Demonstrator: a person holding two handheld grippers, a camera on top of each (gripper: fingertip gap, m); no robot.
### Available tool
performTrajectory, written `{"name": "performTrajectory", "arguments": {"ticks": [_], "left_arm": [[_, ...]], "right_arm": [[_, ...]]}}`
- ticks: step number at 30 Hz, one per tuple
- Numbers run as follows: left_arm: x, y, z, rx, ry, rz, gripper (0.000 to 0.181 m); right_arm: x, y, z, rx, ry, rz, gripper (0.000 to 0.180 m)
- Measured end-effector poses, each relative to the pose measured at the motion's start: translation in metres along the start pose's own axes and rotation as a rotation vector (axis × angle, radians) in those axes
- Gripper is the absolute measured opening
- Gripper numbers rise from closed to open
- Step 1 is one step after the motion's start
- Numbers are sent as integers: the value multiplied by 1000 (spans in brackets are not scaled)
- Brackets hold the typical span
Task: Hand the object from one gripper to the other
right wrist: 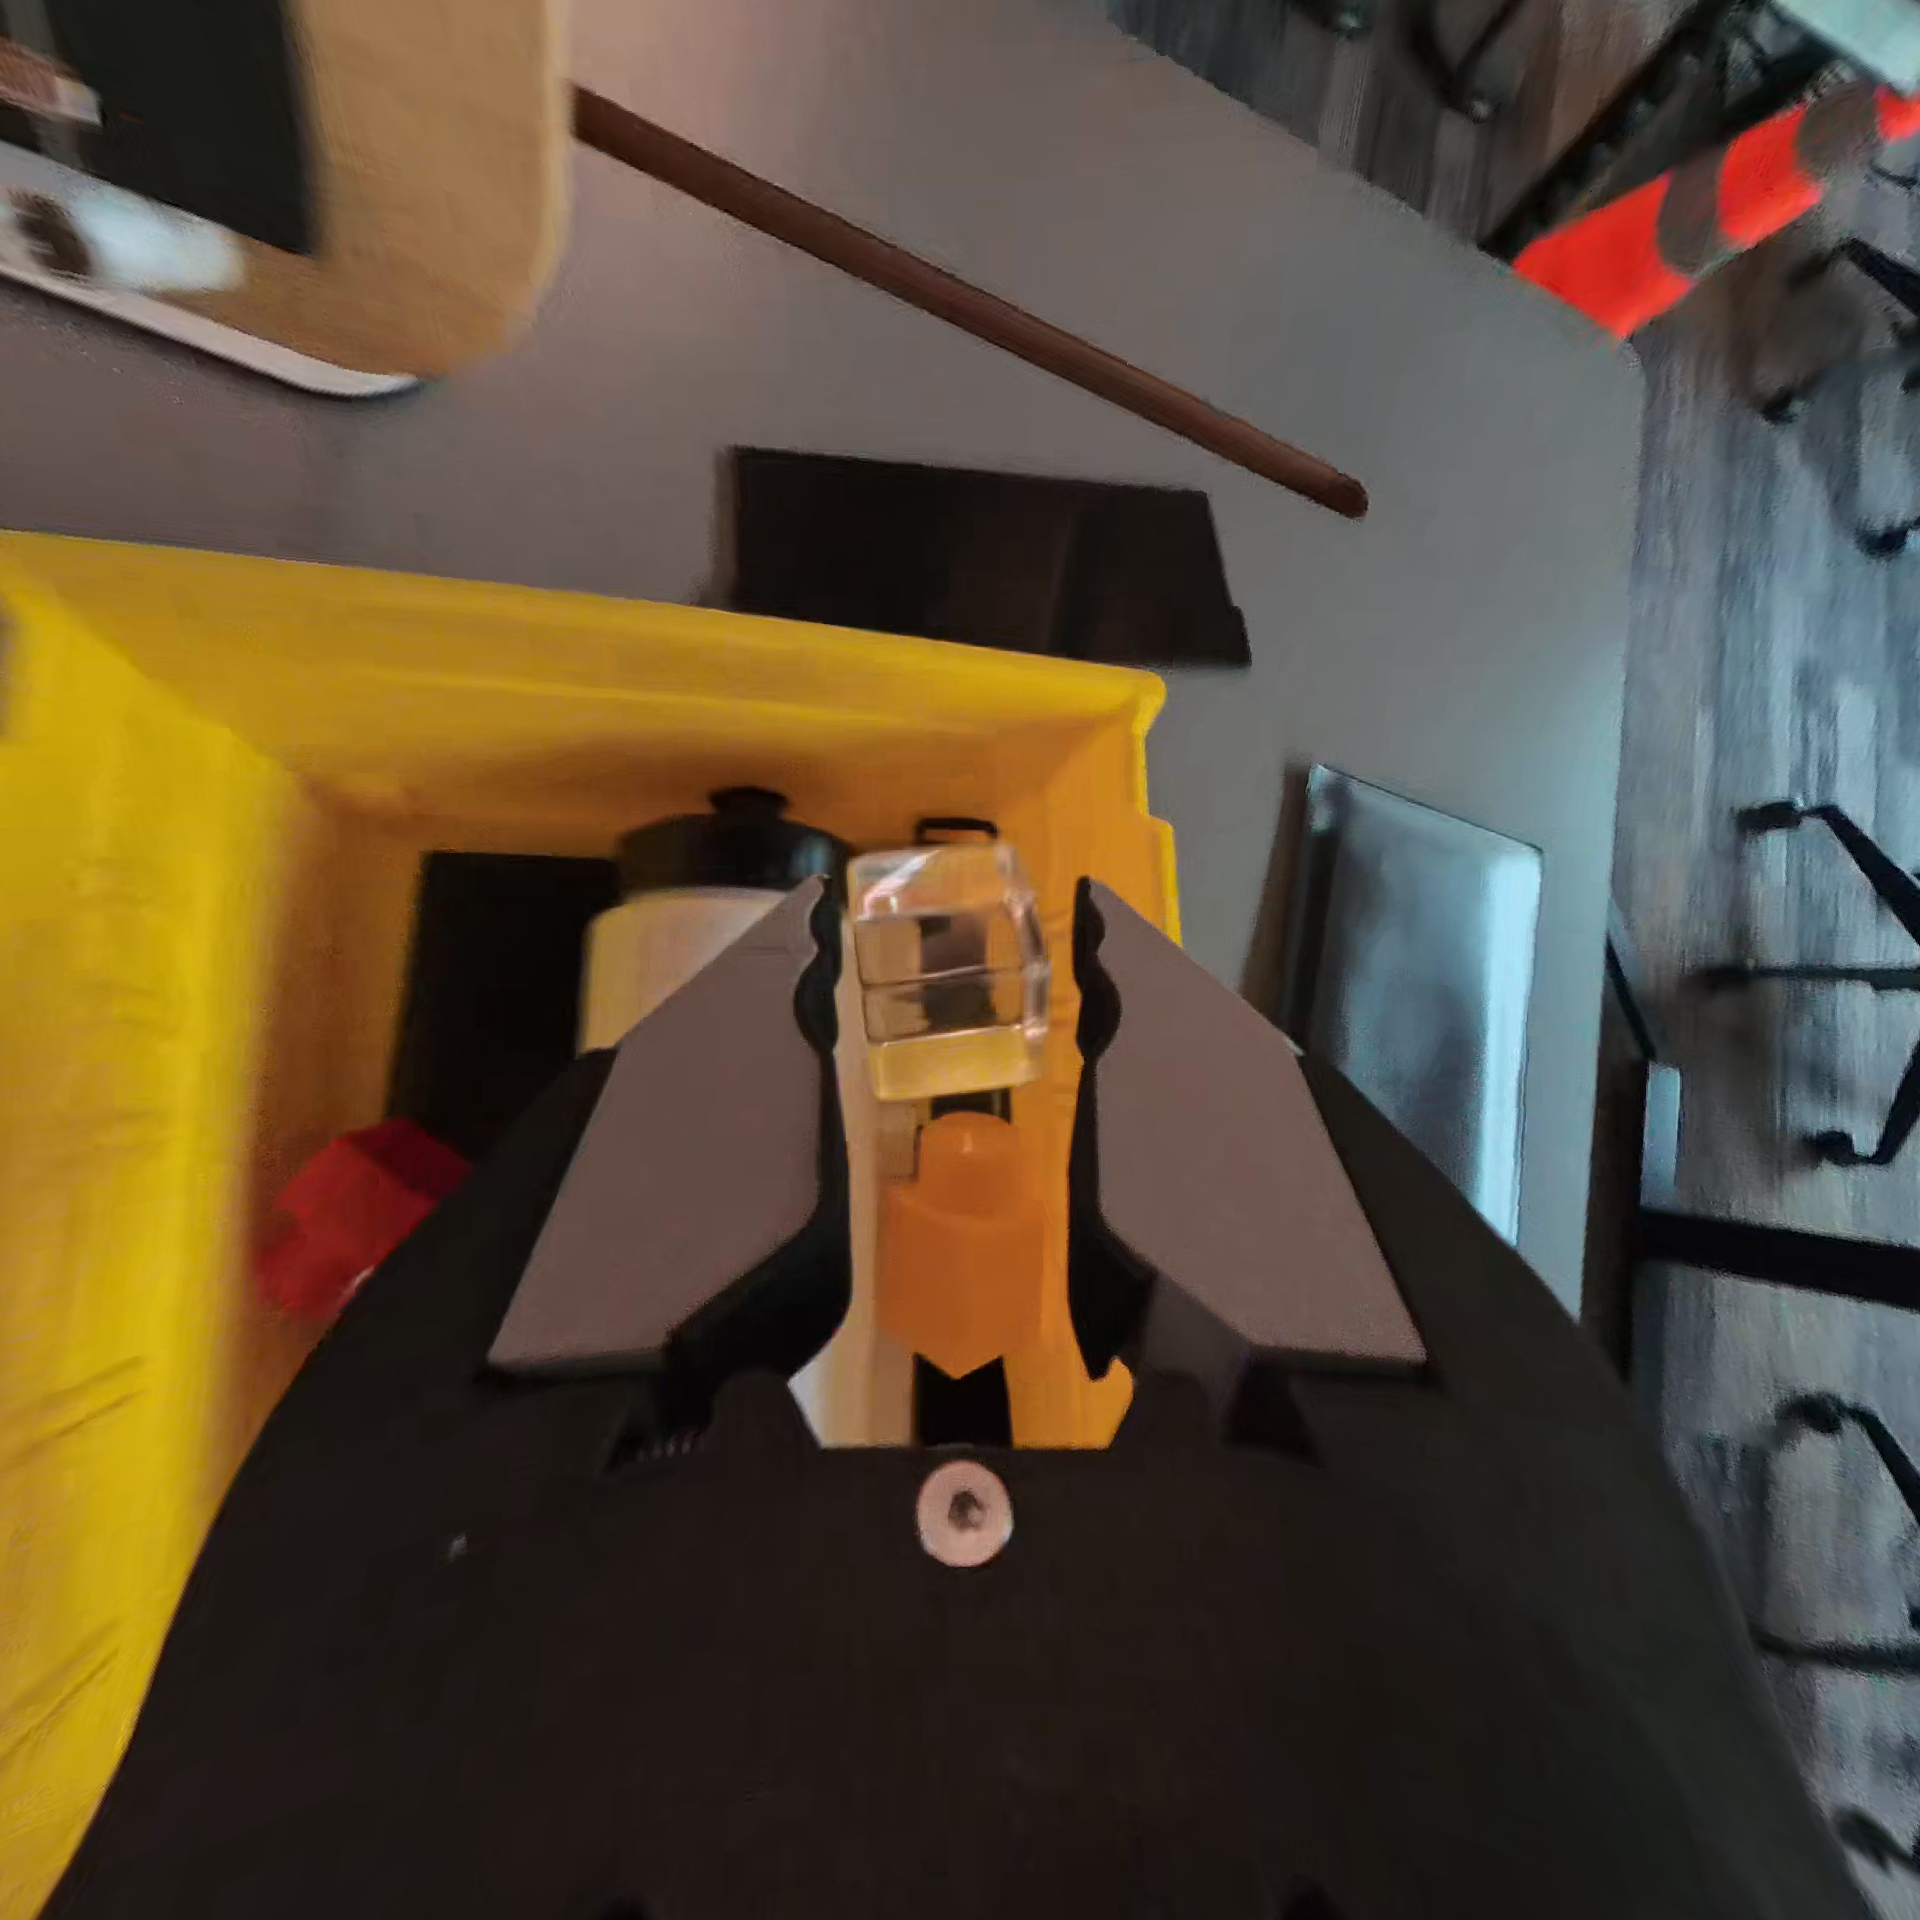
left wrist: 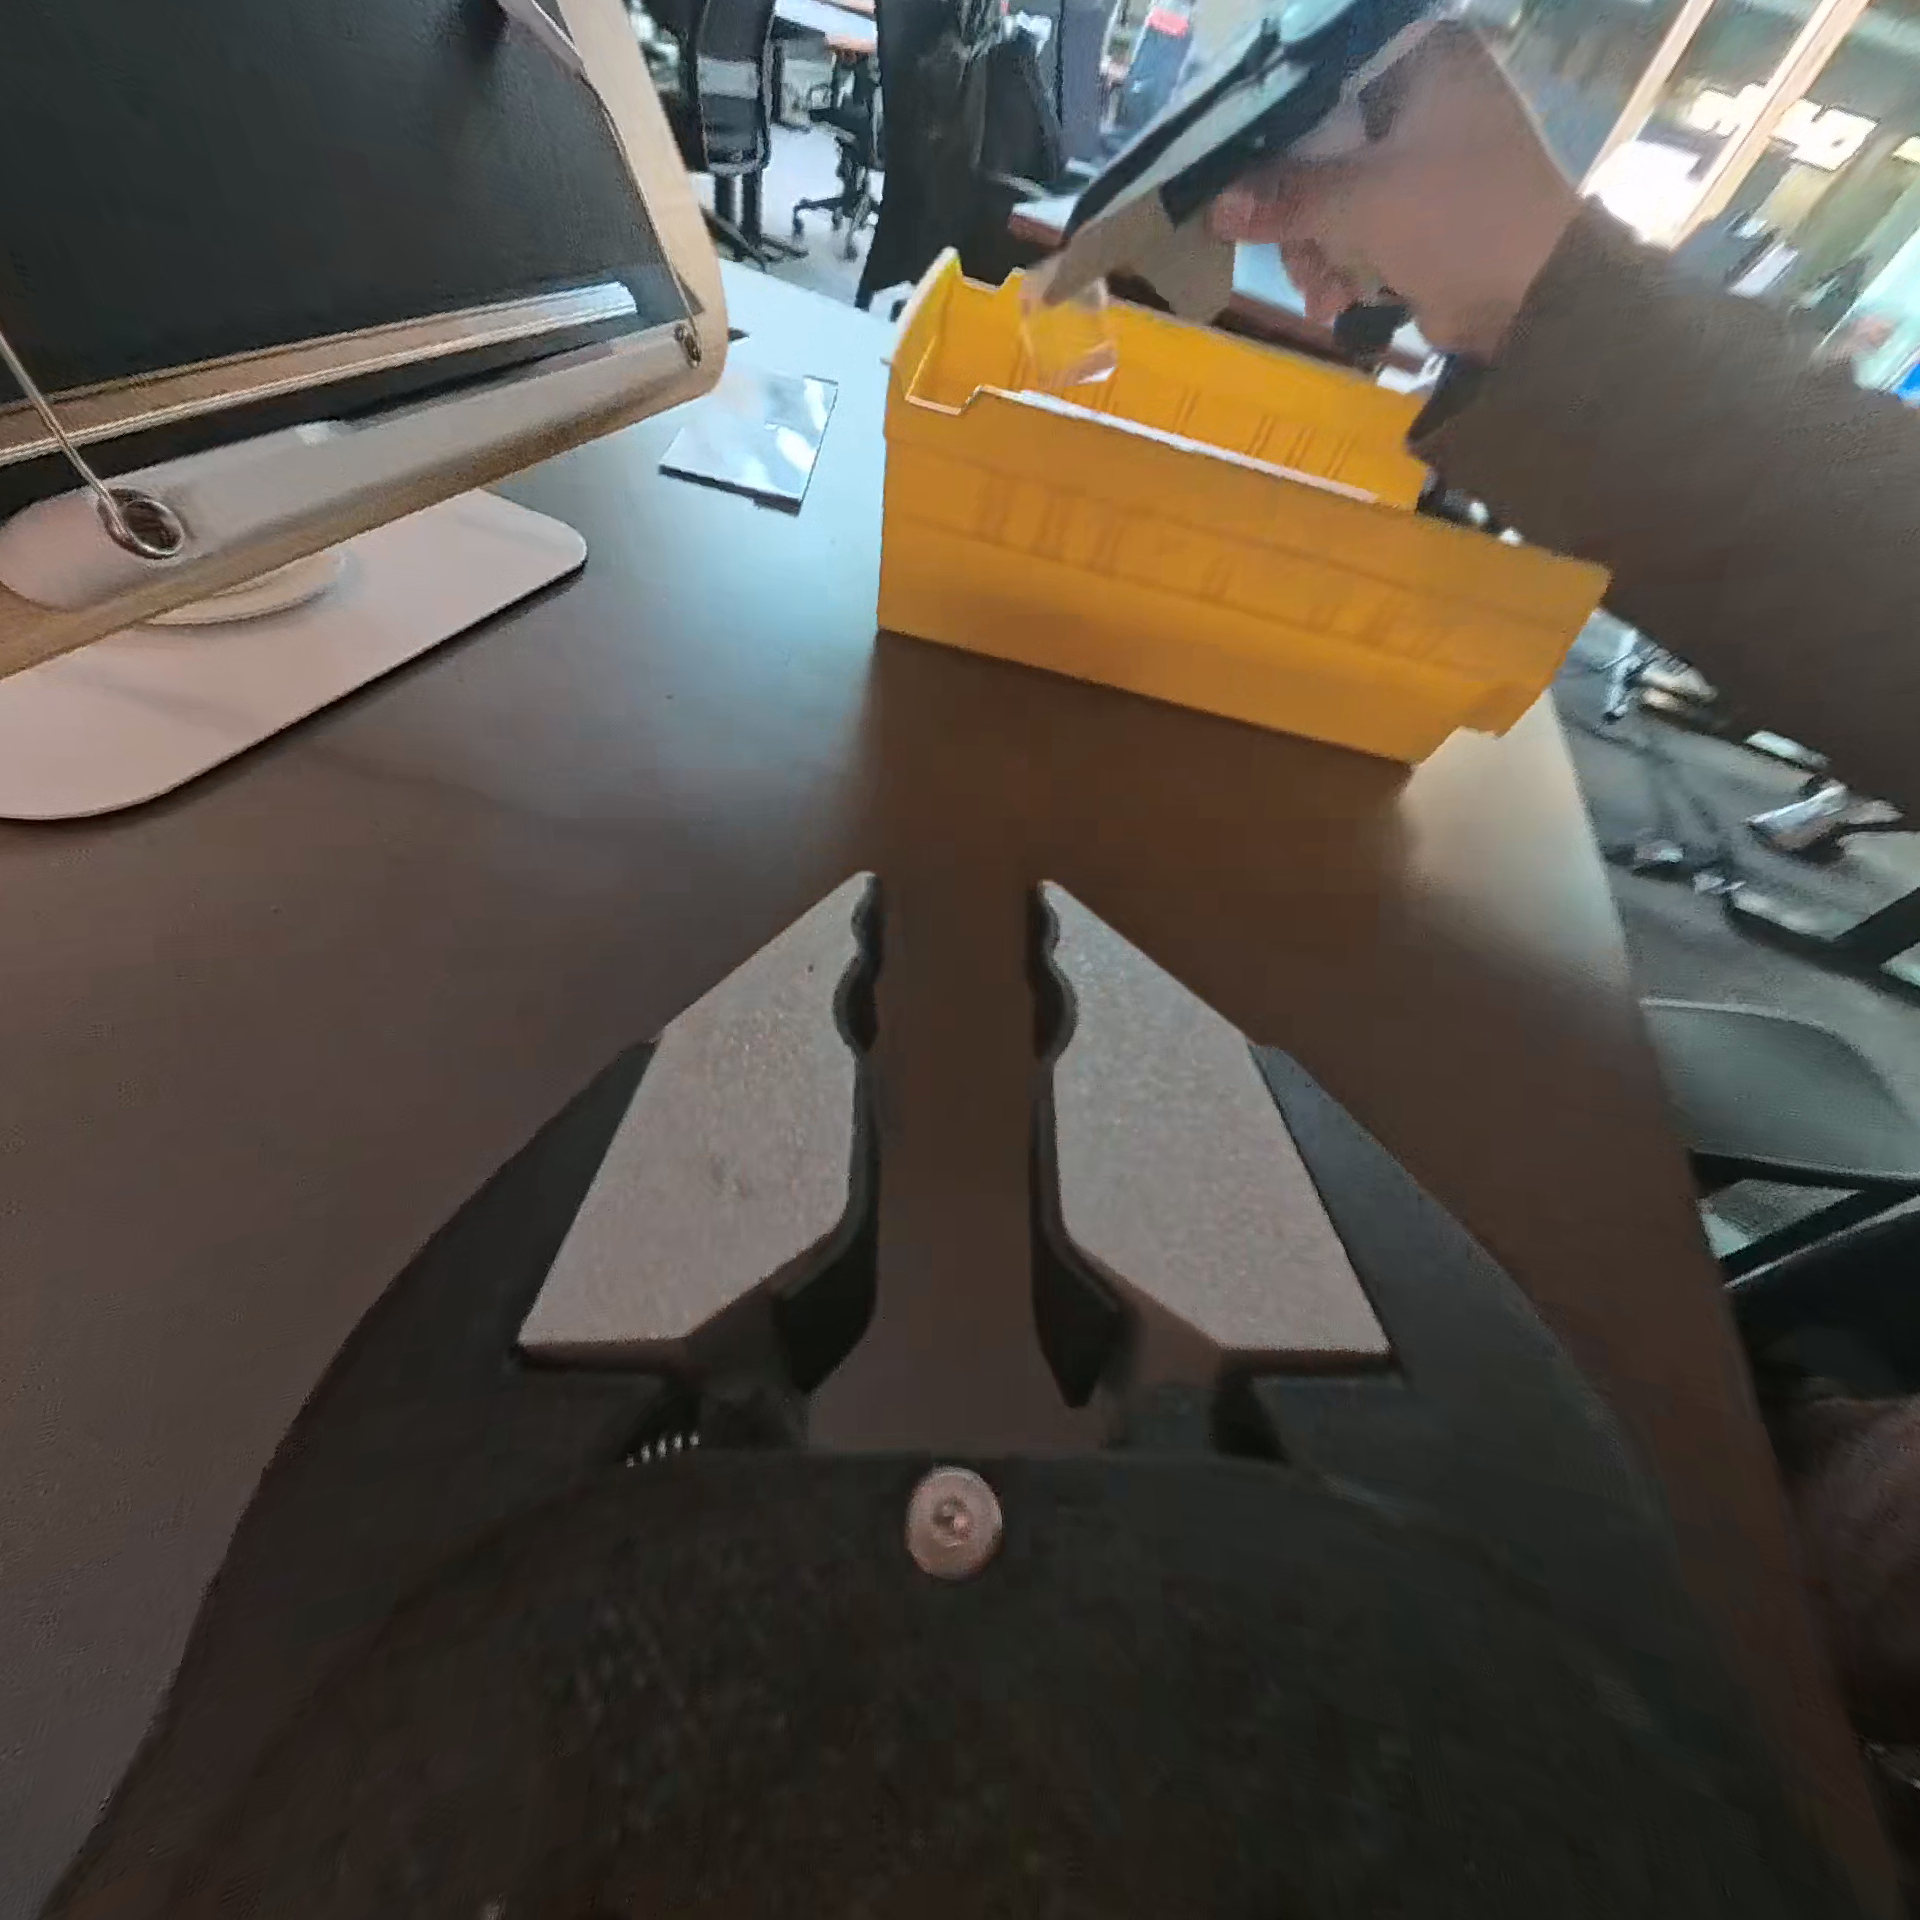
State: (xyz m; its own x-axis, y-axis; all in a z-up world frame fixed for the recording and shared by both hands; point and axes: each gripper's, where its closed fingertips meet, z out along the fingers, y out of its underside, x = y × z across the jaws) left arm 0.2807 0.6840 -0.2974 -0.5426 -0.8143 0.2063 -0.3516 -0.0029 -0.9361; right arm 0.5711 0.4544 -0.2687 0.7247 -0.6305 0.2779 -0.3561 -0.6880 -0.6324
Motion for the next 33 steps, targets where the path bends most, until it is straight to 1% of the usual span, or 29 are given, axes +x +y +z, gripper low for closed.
{"name": "performTrajectory", "arguments": {"ticks": [1,3,6,8,11,13,15,18,20,23,24,25,26,28,29,31,33], "left_arm": [[-1,1,0,-7,-15,20,23],[-3,2,1,-12,-39,46,22],[-6,3,1,-18,-56,56,21],[-7,4,2,-23,-68,62,19],[-10,7,4,-39,-91,77,18],[-11,9,5,-52,-104,89,20],[-10,10,6,-57,-108,102,22],[-6,8,6,-56,-110,125,22],[-4,6,6,-56,-119,147,24],[-4,6,6,-55,-147,186,27],[-4,6,5,-58,-155,198,27],[-5,7,5,-64,-161,206,27],[-5,7,5,-71,-165,210,27],[-4,6,4,-75,-170,212,30],[-4,4,3,-74,-174,212,30],[-1,-4,-3,-59,-191,221,33],[0,-17,-15,-29,-249,238,40]], "right_arm": [[5,1,4,-9,15,13,46],[0,-10,-1,26,-22,36,56],[-25,-44,-31,146,-115,41,64],[-59,-66,-54,214,-215,28,68],[-123,-91,-91,328,-364,-35,73],[-172,-100,-110,400,-467,-77,77],[-220,-101,-116,435,-562,-106,80],[-280,-95,-97,440,-637,-142,79],[-307,-89,-69,446,-640,-131,78],[-340,-78,-23,469,-689,-69,75],[-347,-73,-11,493,-708,-69,65],[-358,-66,-5,459,-760,-80,53],[-365,-64,-6,419,-815,-95,56],[-357,-67,-1,476,-746,-115,62],[-355,-66,1,492,-727,-118,58],[-357,-65,2,472,-741,-118,65],[-355,-65,2,472,-733,-110,64]]}}
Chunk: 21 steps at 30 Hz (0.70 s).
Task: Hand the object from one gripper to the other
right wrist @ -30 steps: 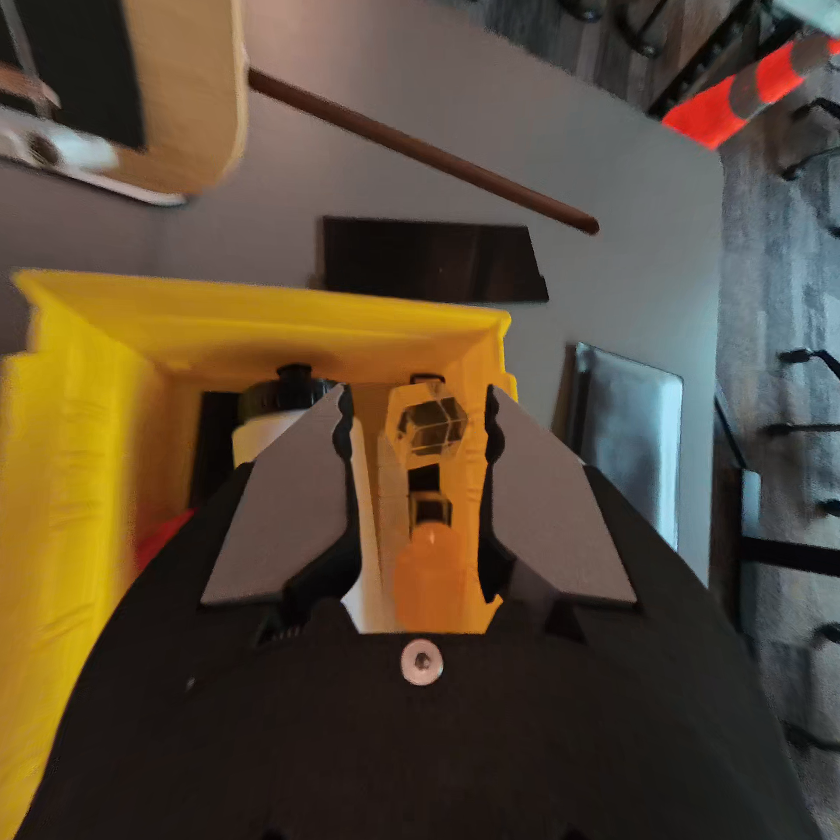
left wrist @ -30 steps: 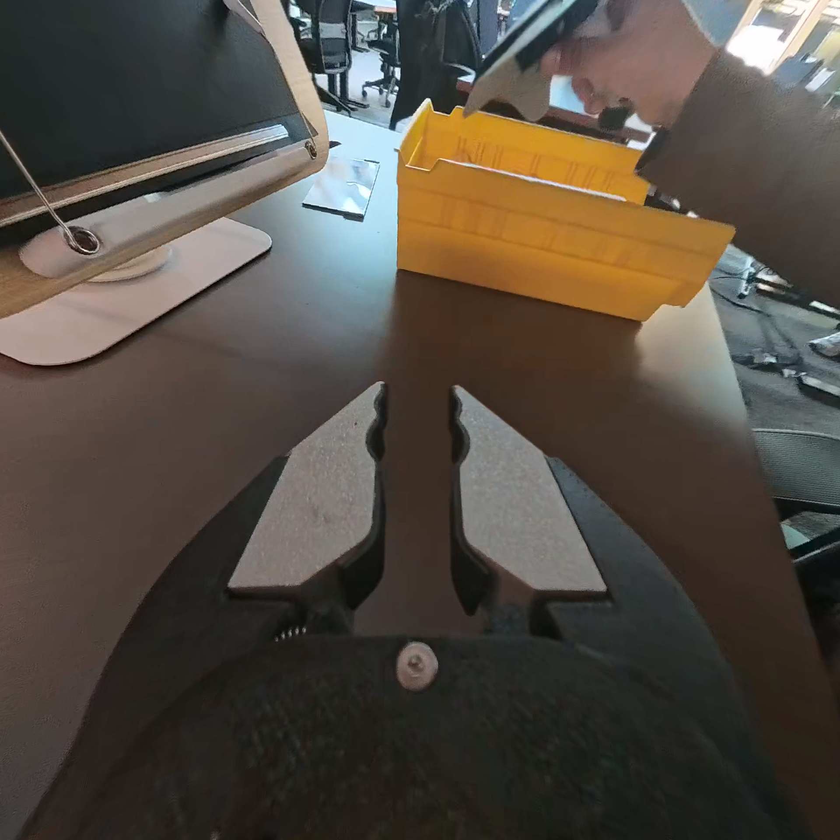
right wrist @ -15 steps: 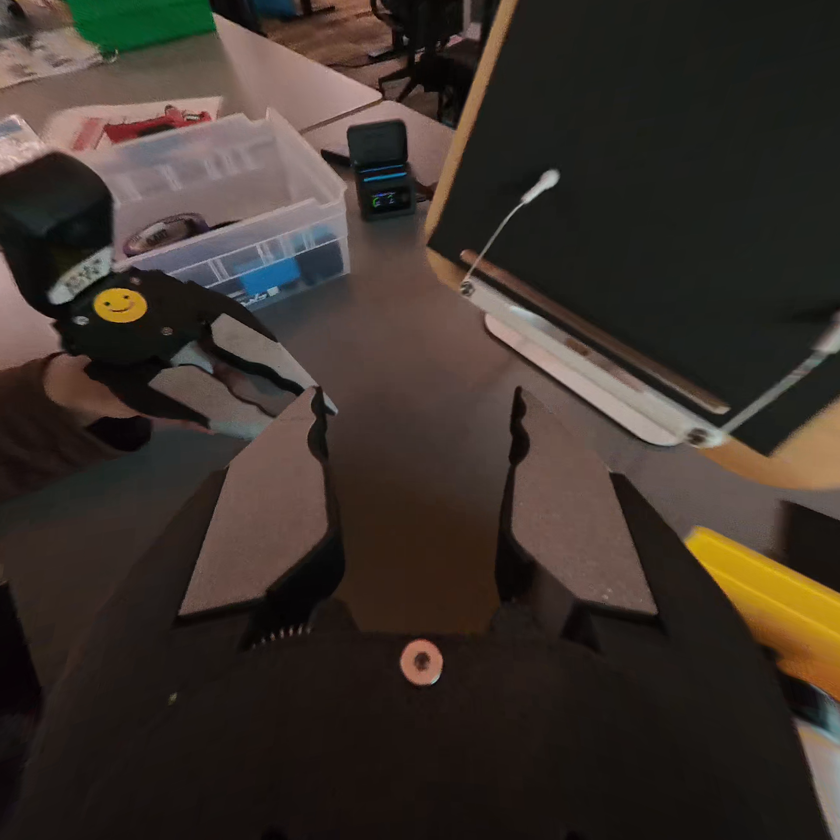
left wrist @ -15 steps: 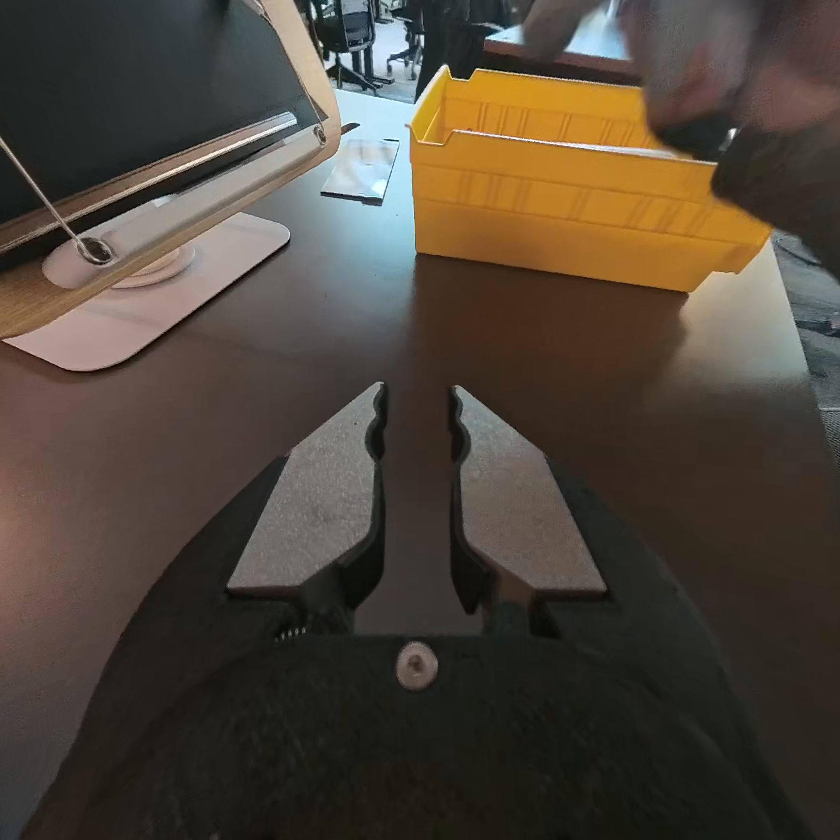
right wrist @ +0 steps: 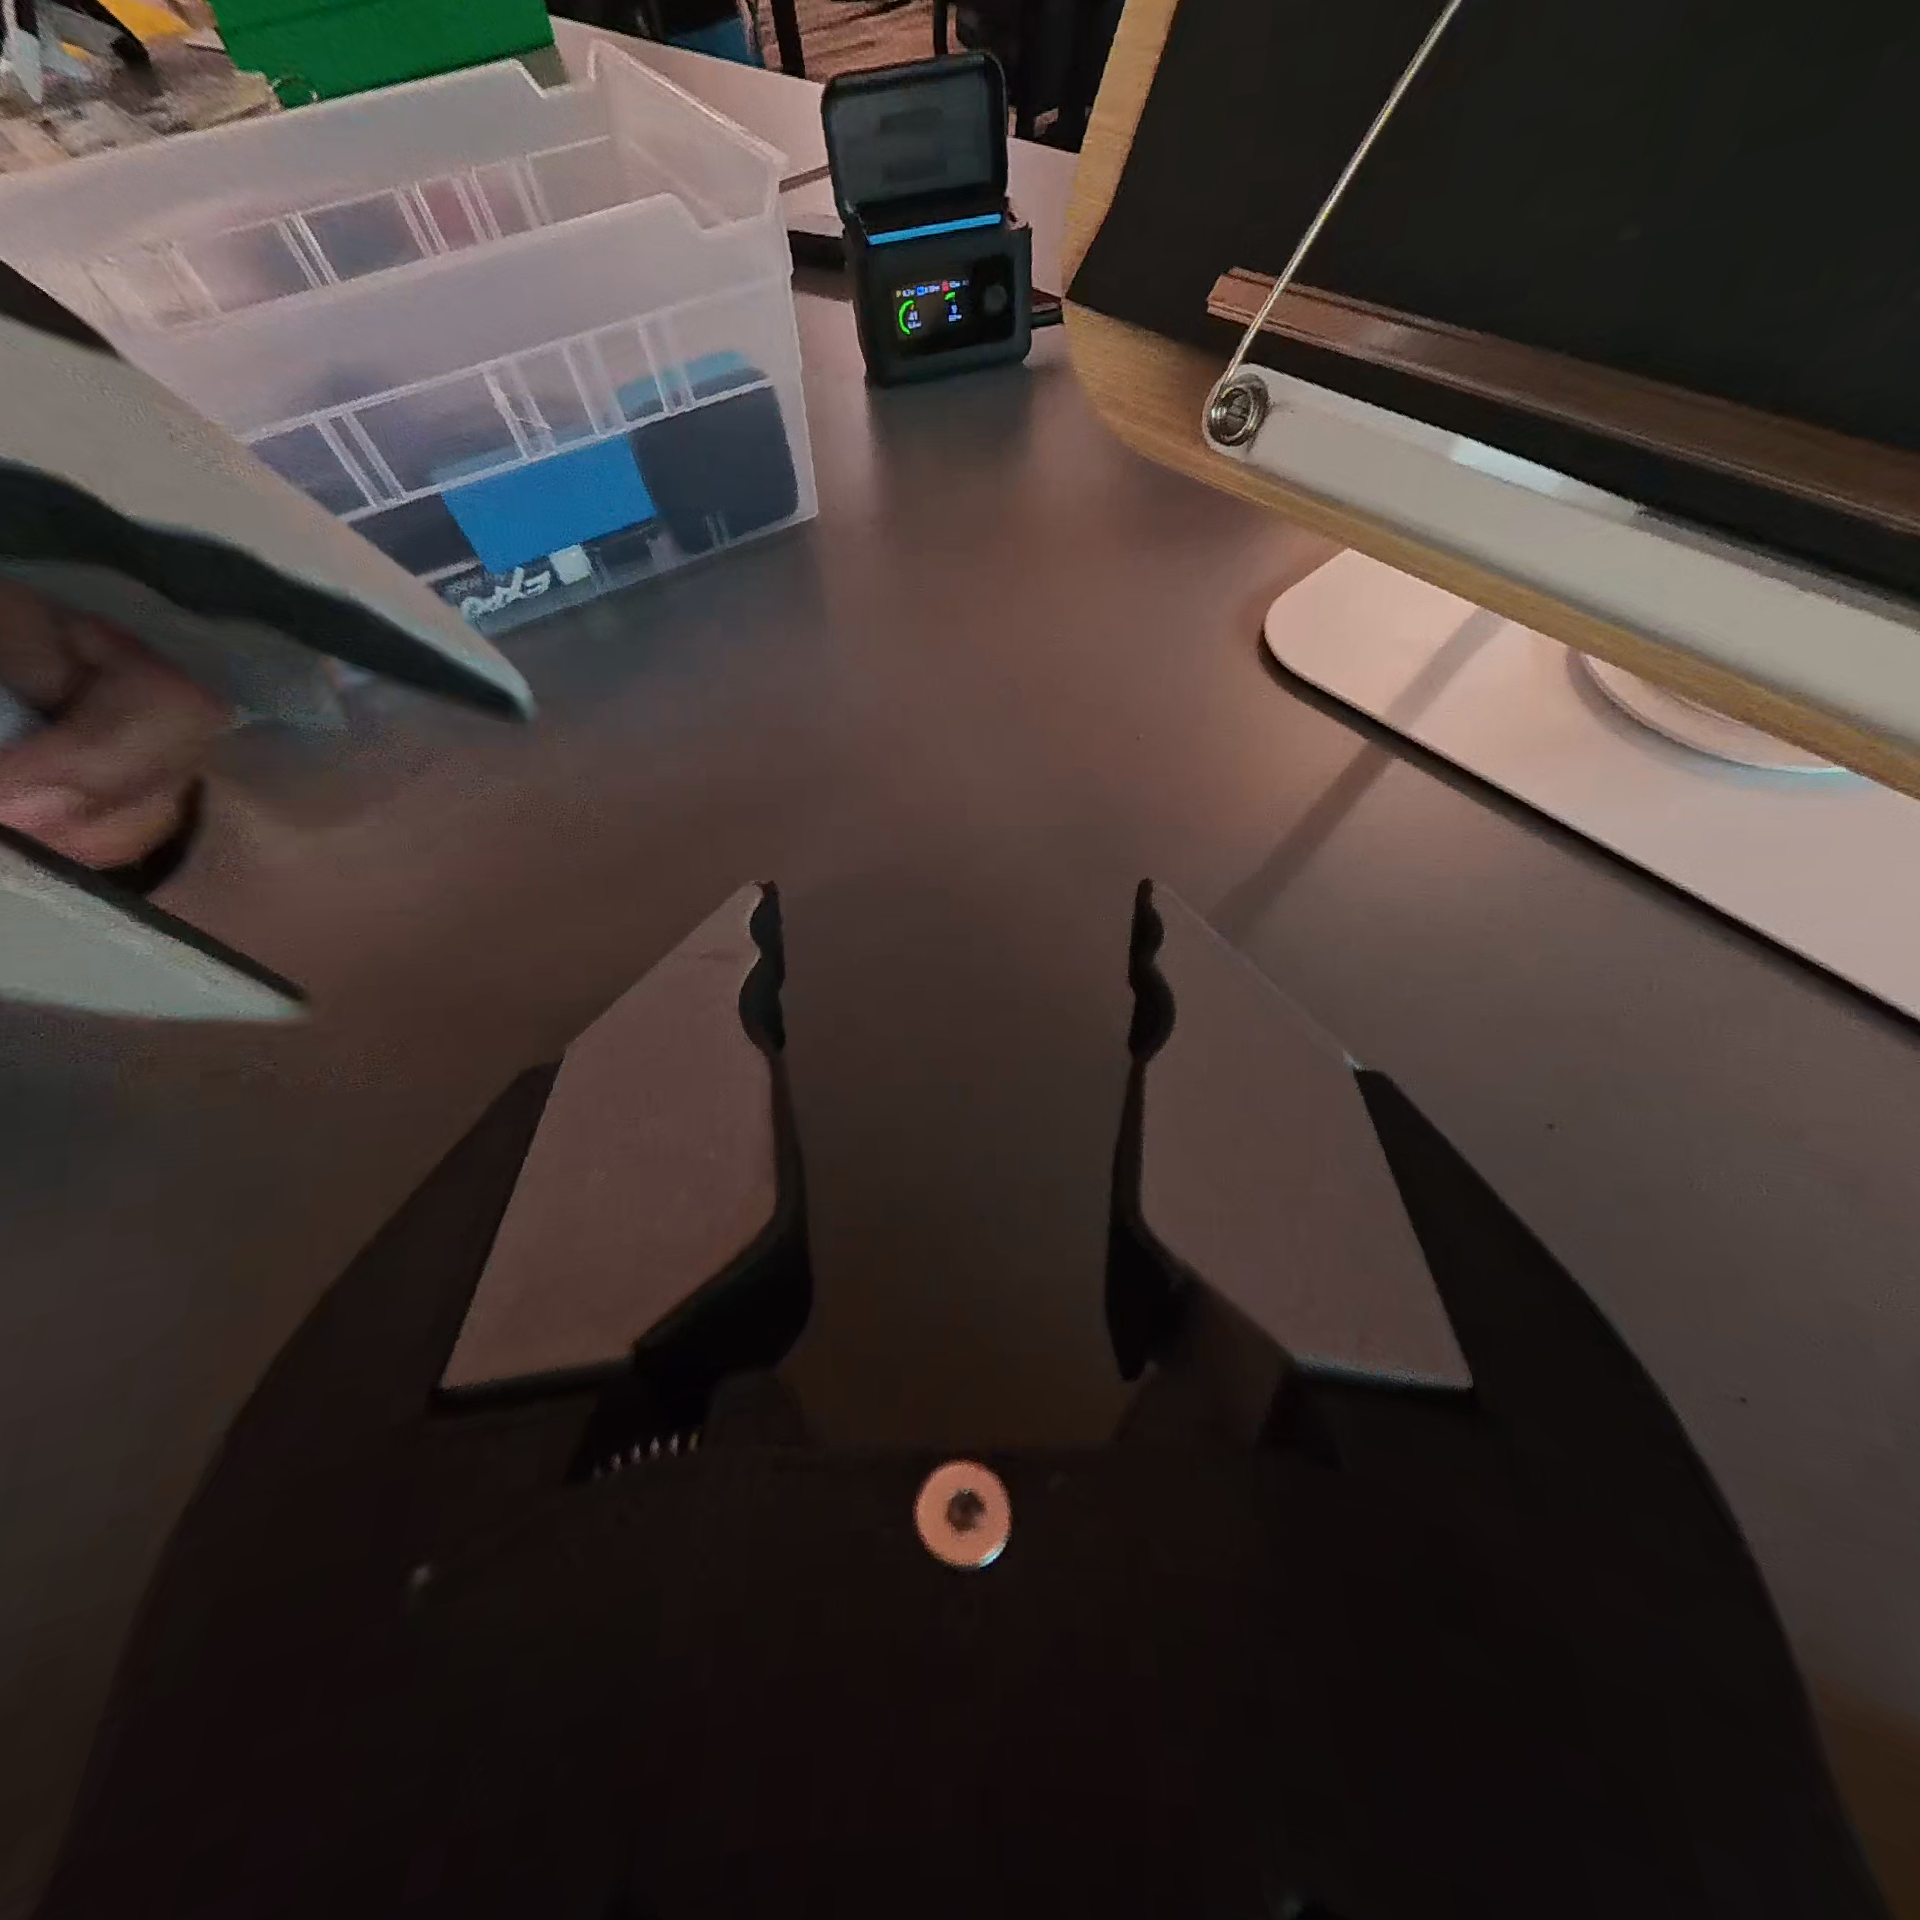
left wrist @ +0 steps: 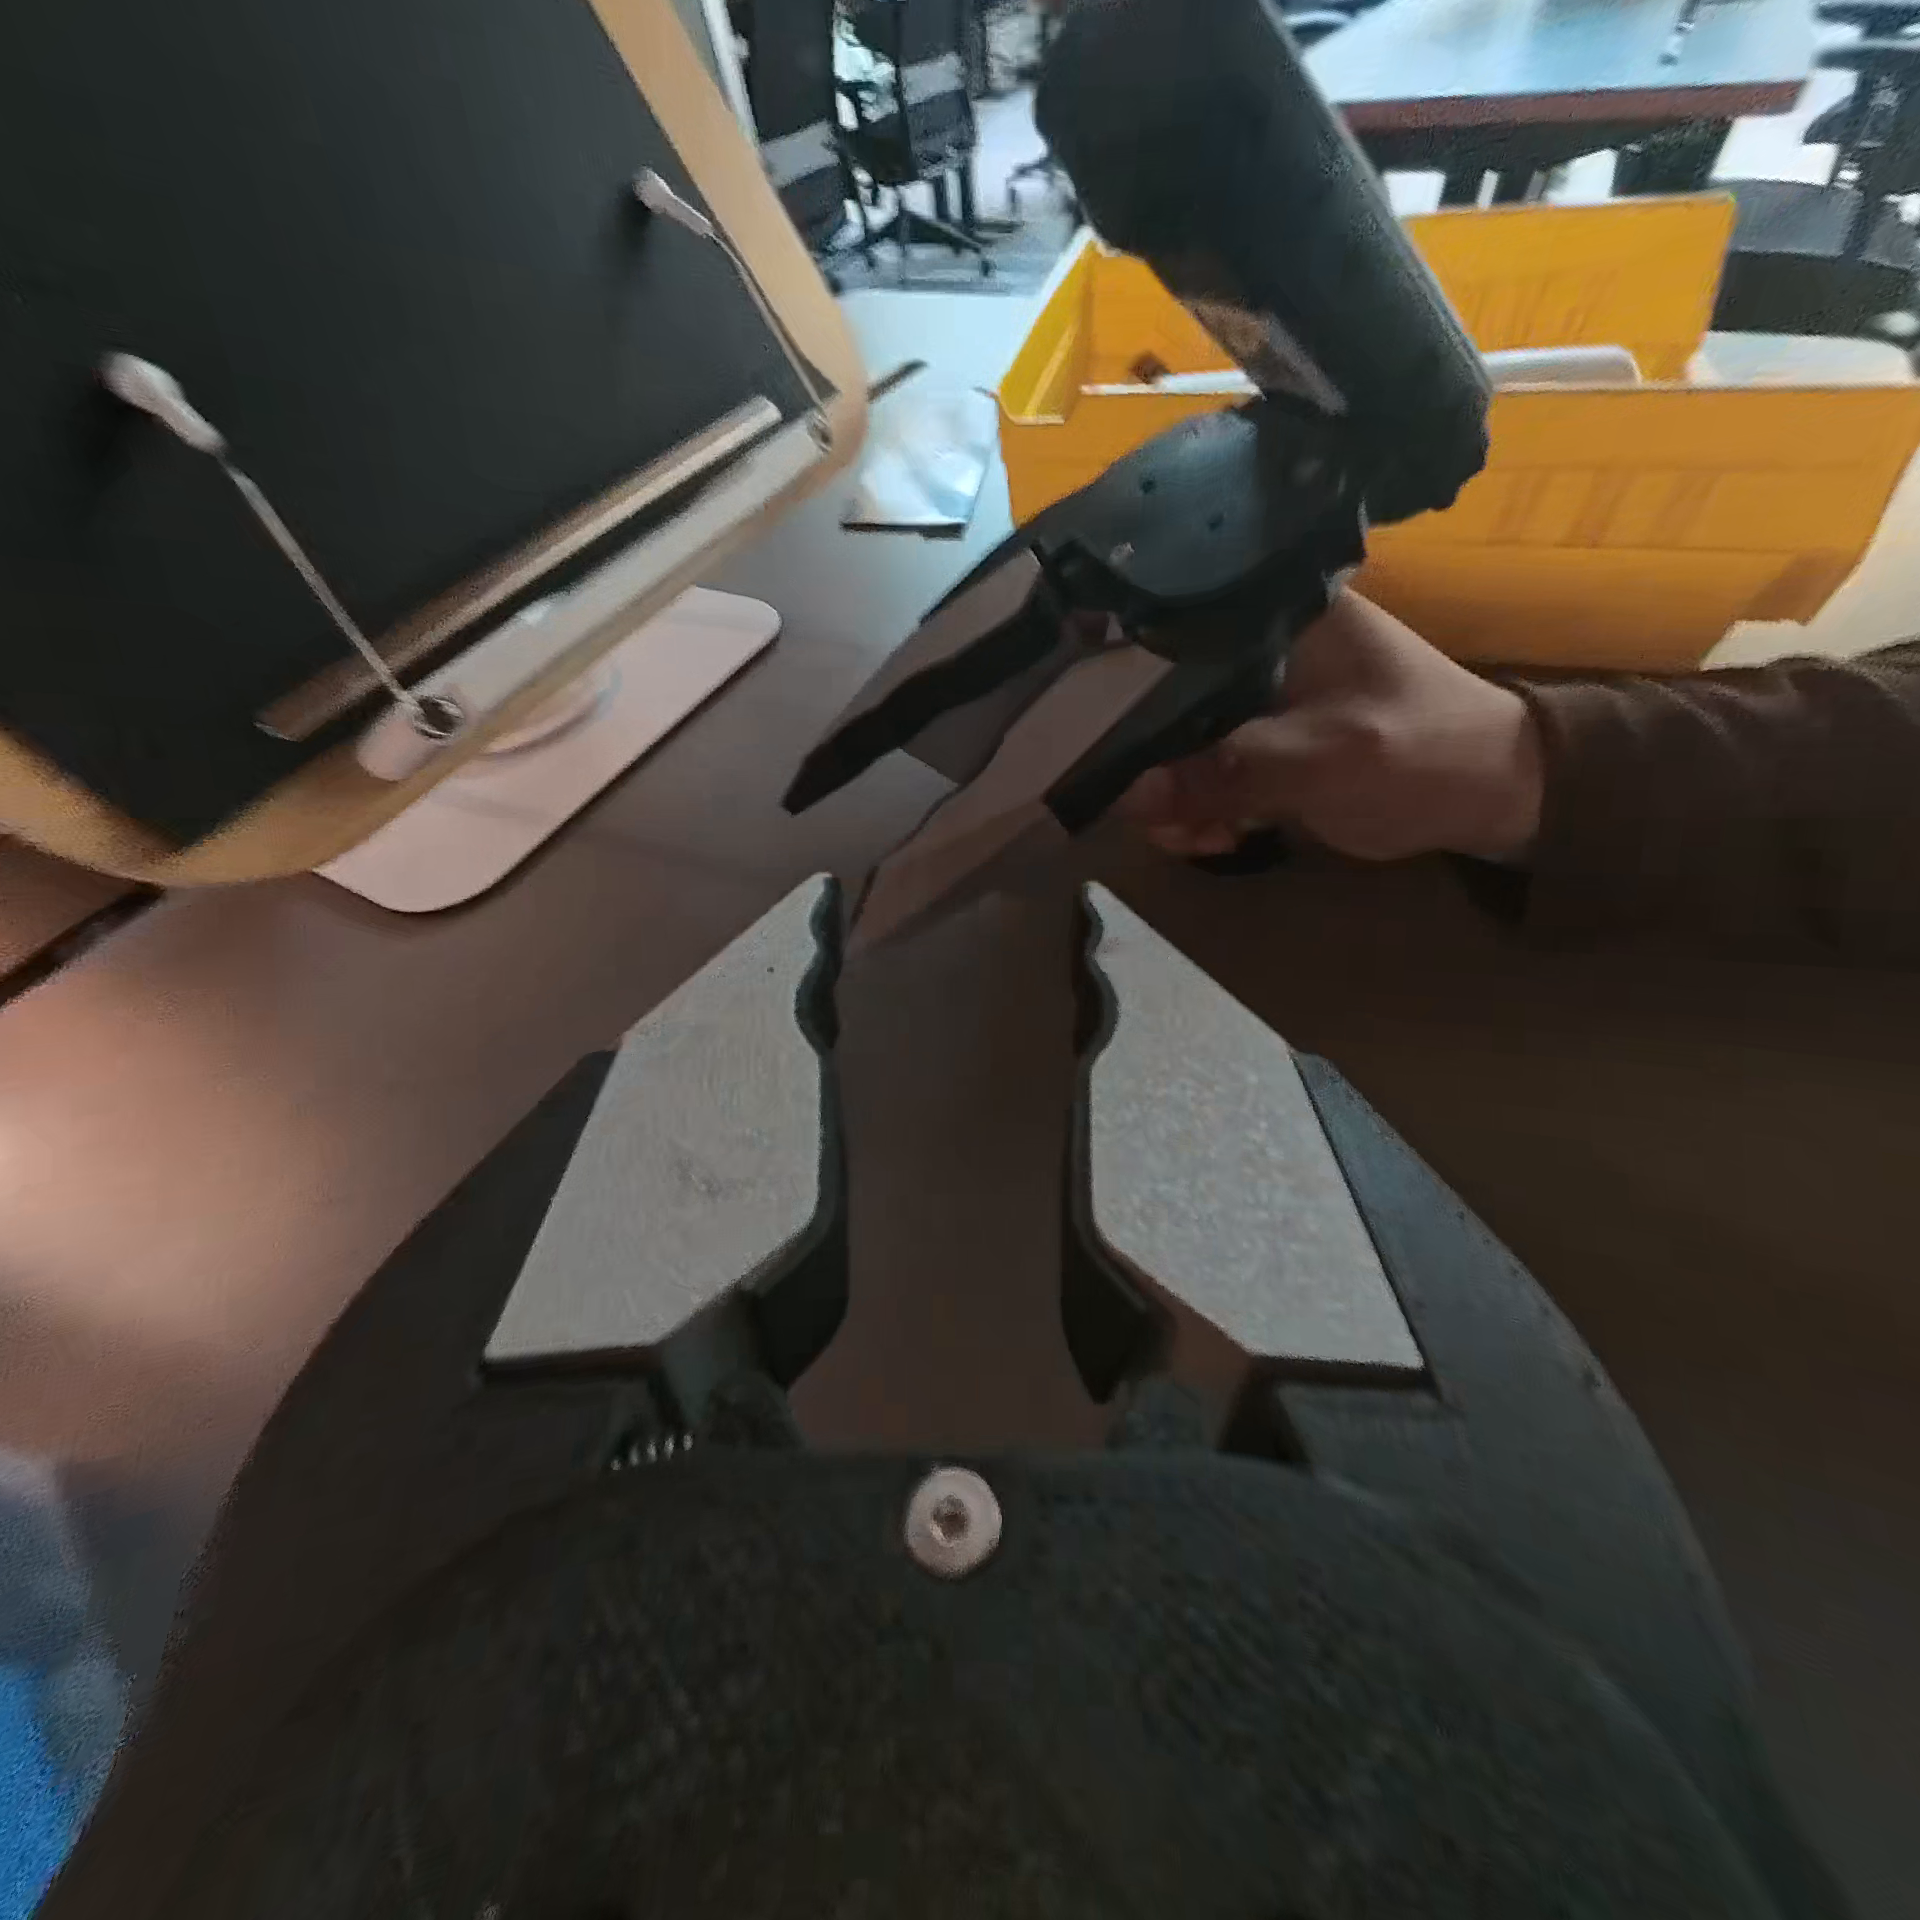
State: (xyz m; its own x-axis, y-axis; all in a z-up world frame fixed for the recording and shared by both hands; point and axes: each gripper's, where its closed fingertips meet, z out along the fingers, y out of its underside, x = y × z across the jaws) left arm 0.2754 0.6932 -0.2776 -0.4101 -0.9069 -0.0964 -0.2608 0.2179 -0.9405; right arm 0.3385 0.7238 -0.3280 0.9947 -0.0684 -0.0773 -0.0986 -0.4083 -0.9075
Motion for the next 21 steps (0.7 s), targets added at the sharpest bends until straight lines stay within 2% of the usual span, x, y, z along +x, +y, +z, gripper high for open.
{"name": "performTrajectory", "arguments": {"ticks": [2,4,6,8,10,13,15,20,21], "left_arm": [[-7,-16,-24,17,-49,-10,44],[-25,-34,-60,33,-111,-13,27],[-61,-45,-102,12,-196,-23,19],[-108,-42,-139,-22,-276,-59,12],[-154,-18,-157,-122,-316,-139,23],[-197,30,-150,-260,-269,-282,49],[-215,55,-135,-311,-253,-333,57],[-224,87,-96,-404,-179,-418,67],[-222,87,-90,-397,-148,-435,58]], "right_arm": [[0,1,-1,-2,3,-3,64],[-2,2,-1,-10,-2,-10,64],[-4,3,-1,-14,-5,-20,63],[-4,4,-1,-22,-5,-23,63],[-4,6,1,-39,-7,-16,63],[-4,6,3,-48,-20,-4,63],[-4,7,3,-49,-19,0,63],[-3,5,1,-35,4,-21,60],[-3,6,2,-43,6,-25,60]]}}
